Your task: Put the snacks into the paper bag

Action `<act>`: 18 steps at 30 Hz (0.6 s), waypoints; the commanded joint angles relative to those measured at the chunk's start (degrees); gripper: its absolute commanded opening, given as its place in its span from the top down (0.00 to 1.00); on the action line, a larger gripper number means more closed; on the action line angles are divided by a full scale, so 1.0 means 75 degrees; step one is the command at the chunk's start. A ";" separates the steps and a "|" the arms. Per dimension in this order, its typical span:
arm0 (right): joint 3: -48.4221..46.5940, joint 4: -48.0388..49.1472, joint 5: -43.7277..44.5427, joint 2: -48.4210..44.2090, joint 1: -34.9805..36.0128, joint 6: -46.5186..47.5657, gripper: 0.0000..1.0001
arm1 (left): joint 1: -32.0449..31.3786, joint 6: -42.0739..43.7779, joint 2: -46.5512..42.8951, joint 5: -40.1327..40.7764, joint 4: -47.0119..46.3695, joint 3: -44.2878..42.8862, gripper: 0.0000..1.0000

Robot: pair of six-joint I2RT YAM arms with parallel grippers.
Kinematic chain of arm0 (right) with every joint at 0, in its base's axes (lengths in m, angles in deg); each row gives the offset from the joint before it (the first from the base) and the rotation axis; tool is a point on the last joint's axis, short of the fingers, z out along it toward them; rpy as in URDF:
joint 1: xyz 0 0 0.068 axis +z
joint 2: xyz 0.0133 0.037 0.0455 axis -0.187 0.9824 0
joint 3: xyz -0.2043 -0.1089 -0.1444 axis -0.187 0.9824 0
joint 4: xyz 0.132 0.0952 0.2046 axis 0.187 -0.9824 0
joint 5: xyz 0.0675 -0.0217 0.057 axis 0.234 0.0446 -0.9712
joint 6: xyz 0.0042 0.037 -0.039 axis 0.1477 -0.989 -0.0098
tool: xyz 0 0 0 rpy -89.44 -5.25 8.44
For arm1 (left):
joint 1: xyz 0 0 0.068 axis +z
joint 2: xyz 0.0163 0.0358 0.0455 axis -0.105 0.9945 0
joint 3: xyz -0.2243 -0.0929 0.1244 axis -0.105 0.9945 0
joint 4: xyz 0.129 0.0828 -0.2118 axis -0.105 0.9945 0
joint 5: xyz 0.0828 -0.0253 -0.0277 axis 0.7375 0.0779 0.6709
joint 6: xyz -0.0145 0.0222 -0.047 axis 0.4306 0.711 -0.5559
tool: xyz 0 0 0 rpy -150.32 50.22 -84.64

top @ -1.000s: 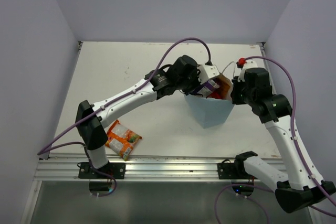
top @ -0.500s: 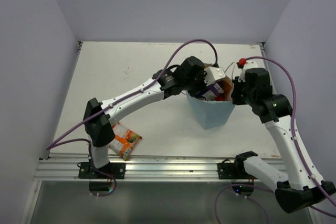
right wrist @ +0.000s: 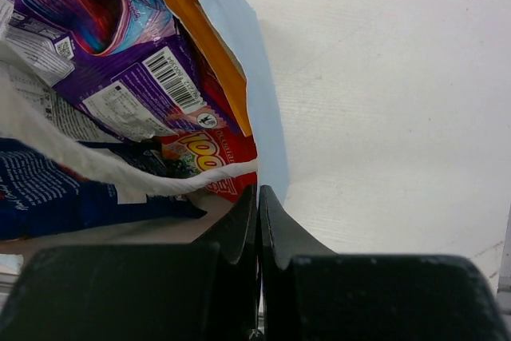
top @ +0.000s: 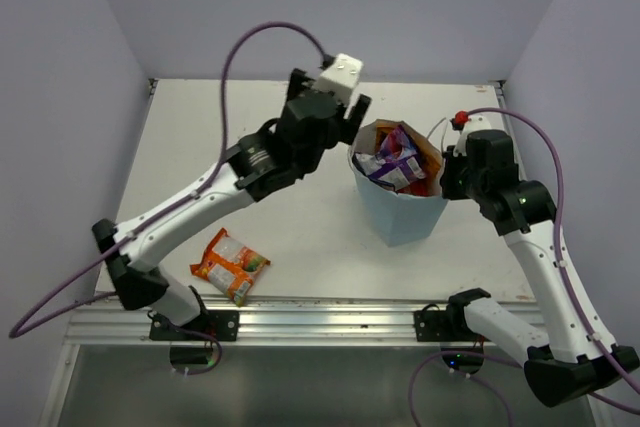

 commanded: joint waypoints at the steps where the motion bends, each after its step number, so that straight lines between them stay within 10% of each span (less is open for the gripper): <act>1: 0.0065 0.0386 -0.0301 -0.0045 0.0004 0.0036 1.00 | 0.0186 -0.3389 -0.1245 0.3089 0.1142 0.1860 0.09; 3: 0.0076 0.0410 -0.0348 -0.0009 0.0004 0.0036 1.00 | 0.0478 -0.5935 -0.1561 0.2638 0.3137 0.2730 0.07; 8: 0.0193 0.0539 -0.0617 0.0037 0.0004 0.0059 1.00 | 0.1745 -0.8105 -0.1516 0.0973 0.4500 0.5229 0.05; 18: 0.0334 0.0691 -0.0899 0.0096 0.0039 0.0036 1.00 | 0.2308 -0.8532 -0.1762 -0.0962 0.2932 0.7855 0.03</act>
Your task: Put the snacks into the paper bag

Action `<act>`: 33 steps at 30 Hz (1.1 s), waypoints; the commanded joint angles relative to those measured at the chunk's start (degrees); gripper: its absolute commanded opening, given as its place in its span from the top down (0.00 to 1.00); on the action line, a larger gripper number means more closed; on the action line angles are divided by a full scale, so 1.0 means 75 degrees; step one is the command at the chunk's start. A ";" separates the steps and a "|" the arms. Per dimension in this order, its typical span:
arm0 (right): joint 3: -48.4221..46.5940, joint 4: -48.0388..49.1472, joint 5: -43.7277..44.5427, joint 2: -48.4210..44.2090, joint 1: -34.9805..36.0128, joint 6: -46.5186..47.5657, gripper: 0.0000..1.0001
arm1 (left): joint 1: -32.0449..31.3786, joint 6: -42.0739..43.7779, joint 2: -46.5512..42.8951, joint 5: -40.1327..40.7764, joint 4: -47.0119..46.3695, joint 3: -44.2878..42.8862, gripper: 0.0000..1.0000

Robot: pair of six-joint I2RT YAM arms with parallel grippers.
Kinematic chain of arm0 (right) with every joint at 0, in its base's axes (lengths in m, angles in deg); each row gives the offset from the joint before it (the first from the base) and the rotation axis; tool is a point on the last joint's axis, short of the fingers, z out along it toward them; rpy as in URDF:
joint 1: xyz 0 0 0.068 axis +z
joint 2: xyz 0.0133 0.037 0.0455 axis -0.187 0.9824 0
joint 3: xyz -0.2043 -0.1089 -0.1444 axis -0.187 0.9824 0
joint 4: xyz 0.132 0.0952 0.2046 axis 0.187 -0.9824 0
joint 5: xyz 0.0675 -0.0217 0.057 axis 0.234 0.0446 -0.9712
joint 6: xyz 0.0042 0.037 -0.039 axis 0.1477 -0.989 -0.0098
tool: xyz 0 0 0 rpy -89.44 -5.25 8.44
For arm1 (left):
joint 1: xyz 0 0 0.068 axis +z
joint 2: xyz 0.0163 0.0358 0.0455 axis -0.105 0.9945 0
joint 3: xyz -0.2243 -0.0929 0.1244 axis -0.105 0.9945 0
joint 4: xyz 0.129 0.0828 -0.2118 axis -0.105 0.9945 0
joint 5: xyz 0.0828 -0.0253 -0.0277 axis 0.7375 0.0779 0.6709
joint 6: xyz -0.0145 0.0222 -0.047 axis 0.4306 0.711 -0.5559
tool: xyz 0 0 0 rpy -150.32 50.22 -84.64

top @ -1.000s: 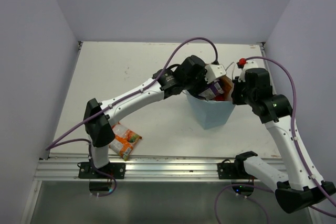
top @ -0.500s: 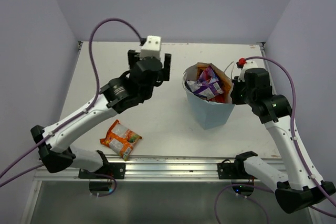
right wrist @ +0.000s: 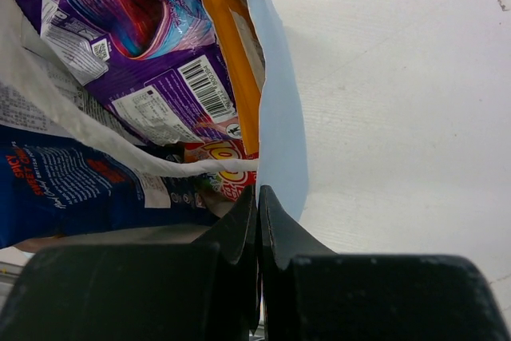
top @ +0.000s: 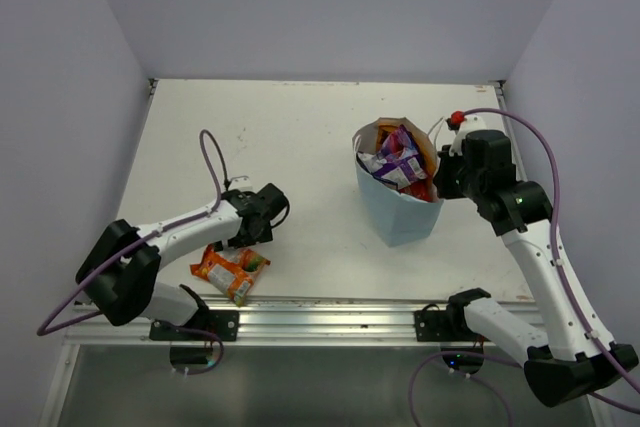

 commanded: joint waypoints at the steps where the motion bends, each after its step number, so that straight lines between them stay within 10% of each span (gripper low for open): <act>1: 0.0101 0.0277 -0.0409 0.0082 0.0048 0.0033 1.00 | 0.0320 -0.0588 -0.0412 -0.0712 -0.0697 0.0465 0.03; 8: 0.0101 0.0277 -0.0409 0.0070 0.0095 0.0033 1.00 | 0.0638 -0.0225 -0.0191 -0.1744 -0.1669 0.1357 0.19; 9: 0.0101 0.0277 -0.0409 0.0070 0.0083 0.0033 1.00 | 0.0638 -0.0201 -0.0121 -0.1745 -0.1682 0.1334 0.34; 10: 0.0113 0.0266 -0.0409 0.0081 0.0083 0.0033 1.00 | 0.0661 -0.0154 -0.0097 -0.1733 -0.1647 0.1241 0.77; 12: 0.0113 0.0254 -0.0409 0.0070 0.0083 0.0033 1.00 | 0.0649 -0.0096 -0.0085 -0.1663 -0.1577 0.1100 1.00; 21: 0.0019 0.0230 -0.0351 0.0093 0.0095 0.0045 1.00 | 0.0638 0.1169 0.0124 -0.0937 -0.1366 -0.2434 1.00; 28: -0.0110 0.0172 -0.0292 0.0140 0.0083 0.0068 1.00 | 0.0475 0.3183 0.2713 -0.0573 -0.1468 -1.0463 1.00; 33: -0.0180 0.0113 -0.0187 0.0152 0.0083 0.0092 1.00 | 0.0087 0.4183 0.3350 -0.2901 -0.3624 -1.1875 1.00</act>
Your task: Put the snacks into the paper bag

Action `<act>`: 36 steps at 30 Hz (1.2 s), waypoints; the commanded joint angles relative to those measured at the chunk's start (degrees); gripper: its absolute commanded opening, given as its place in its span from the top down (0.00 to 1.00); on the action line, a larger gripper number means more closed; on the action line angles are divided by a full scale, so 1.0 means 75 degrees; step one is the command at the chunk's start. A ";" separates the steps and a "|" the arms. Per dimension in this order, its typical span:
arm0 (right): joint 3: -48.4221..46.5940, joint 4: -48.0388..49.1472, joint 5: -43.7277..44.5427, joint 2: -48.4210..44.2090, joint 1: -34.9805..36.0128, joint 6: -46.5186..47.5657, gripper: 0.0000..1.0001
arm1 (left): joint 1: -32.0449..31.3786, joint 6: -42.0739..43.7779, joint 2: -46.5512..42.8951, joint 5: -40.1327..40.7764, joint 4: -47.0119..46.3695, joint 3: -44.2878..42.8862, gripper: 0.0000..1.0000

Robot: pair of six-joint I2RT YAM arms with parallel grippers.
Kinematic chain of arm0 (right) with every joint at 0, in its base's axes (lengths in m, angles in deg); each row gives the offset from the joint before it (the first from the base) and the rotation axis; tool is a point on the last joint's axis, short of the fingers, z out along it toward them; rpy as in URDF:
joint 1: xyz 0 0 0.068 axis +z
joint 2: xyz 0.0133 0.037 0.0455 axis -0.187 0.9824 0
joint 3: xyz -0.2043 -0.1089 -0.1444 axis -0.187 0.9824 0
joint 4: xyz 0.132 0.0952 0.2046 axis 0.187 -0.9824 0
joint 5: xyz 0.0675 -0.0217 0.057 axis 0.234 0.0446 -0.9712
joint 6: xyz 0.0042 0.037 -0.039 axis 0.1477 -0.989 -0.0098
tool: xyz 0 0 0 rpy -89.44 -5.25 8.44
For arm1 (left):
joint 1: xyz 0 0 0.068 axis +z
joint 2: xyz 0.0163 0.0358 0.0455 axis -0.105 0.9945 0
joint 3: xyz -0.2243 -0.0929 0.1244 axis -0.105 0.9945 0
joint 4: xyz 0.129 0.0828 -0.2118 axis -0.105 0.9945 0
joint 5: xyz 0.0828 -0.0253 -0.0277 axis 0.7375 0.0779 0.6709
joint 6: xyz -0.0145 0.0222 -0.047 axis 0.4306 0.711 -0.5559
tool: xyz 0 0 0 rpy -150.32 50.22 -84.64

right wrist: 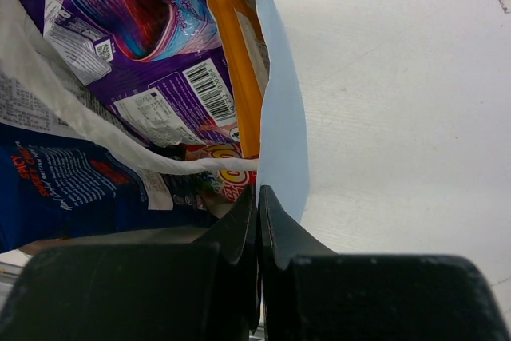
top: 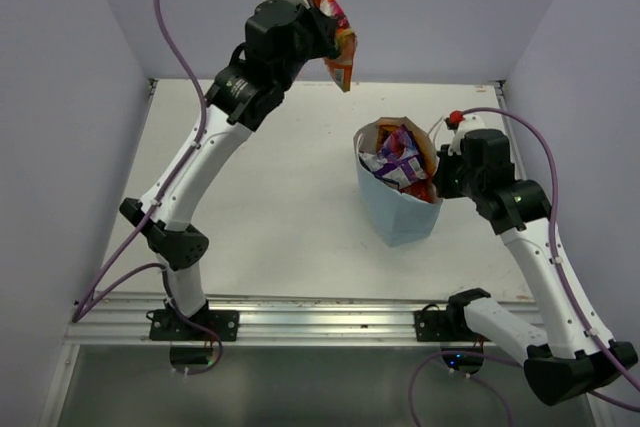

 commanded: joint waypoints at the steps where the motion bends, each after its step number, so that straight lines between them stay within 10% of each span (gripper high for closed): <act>1: -0.0229 0.0026 -0.0120 0.0088 0.0074 0.0100 1.00 | -0.0312 0.0741 -0.0098 -0.1801 -0.1847 0.0175 1.00; 11: -0.0241 0.0084 -0.0084 0.0170 0.0074 0.0007 1.00 | -0.2116 0.0224 -0.0299 -0.4347 -0.3284 0.2325 1.00; 27: -0.0148 0.0096 -0.0049 0.0170 0.0074 0.0007 1.00 | -0.2950 0.1009 -0.1763 -0.1854 -0.2826 0.5803 1.00; 36: -0.0230 0.0061 -0.0049 0.0158 0.0074 0.0007 1.00 | -0.2598 0.0927 -0.0734 -0.1419 -0.2430 0.3970 1.00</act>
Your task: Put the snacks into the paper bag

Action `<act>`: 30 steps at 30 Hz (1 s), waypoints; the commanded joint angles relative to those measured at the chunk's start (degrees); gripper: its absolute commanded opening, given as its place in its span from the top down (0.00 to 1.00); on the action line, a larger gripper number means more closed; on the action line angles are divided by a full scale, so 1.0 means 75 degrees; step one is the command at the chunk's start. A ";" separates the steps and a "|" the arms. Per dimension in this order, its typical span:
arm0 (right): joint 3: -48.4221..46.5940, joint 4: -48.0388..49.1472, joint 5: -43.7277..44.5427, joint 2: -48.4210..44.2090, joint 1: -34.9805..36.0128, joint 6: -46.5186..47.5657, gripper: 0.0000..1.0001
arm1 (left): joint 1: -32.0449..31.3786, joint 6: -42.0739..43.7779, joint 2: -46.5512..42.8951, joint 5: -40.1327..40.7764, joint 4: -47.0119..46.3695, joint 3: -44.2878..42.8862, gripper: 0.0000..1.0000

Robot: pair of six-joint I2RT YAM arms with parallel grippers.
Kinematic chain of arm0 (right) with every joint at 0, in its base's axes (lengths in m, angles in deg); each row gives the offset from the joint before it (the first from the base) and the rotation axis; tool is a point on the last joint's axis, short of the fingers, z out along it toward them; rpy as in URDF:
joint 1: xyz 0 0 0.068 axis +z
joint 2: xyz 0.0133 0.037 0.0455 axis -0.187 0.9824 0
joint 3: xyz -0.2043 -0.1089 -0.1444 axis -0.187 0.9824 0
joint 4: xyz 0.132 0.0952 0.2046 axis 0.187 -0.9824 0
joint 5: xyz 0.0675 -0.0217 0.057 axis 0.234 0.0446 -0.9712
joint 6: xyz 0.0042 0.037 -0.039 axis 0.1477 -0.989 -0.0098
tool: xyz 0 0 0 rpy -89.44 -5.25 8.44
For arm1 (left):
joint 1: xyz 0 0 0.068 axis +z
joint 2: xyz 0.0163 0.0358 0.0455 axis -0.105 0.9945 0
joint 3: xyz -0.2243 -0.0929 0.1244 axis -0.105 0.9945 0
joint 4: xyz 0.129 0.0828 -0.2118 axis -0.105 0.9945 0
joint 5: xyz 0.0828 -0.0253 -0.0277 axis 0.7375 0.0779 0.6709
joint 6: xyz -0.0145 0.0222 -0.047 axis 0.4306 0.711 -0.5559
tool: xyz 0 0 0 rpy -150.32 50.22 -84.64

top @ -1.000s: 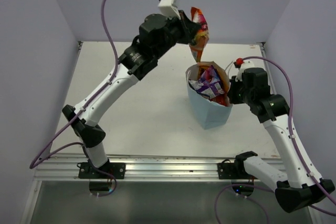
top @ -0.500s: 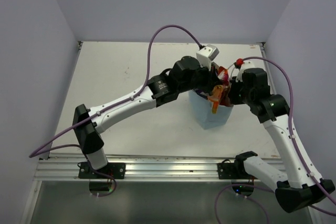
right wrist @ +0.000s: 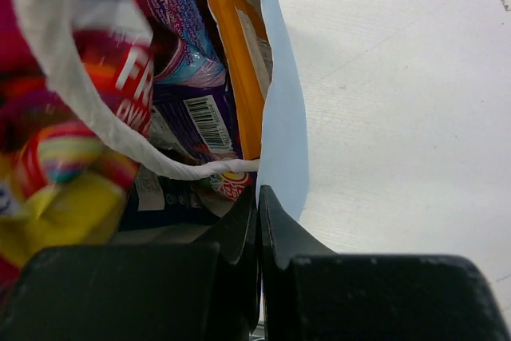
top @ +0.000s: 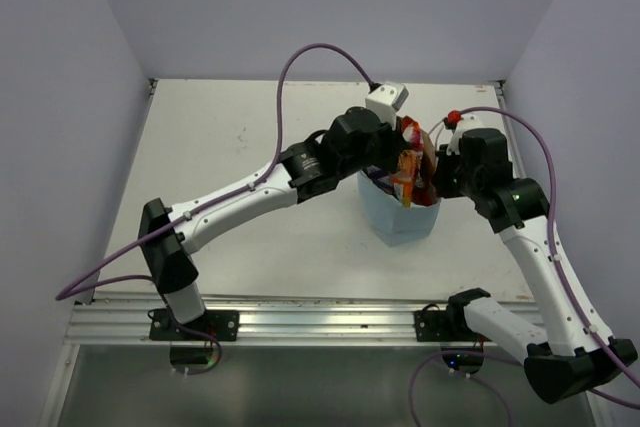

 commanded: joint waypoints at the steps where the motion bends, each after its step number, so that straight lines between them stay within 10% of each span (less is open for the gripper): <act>1: -0.0204 0.0107 -0.0116 0.0047 0.0028 -0.0011 1.00 | 0.0200 0.0155 0.0715 0.0412 0.0215 -0.1276 1.00; 20: -0.0192 -0.0010 0.0060 -0.0070 0.0028 0.0083 1.00 | 0.0306 0.0271 0.0437 -0.0958 0.1130 0.0210 1.00; 30: -0.0215 0.0084 0.0001 0.0035 0.0028 -0.0023 1.00 | 0.0048 0.1206 0.1113 0.0347 0.1820 -0.2106 1.00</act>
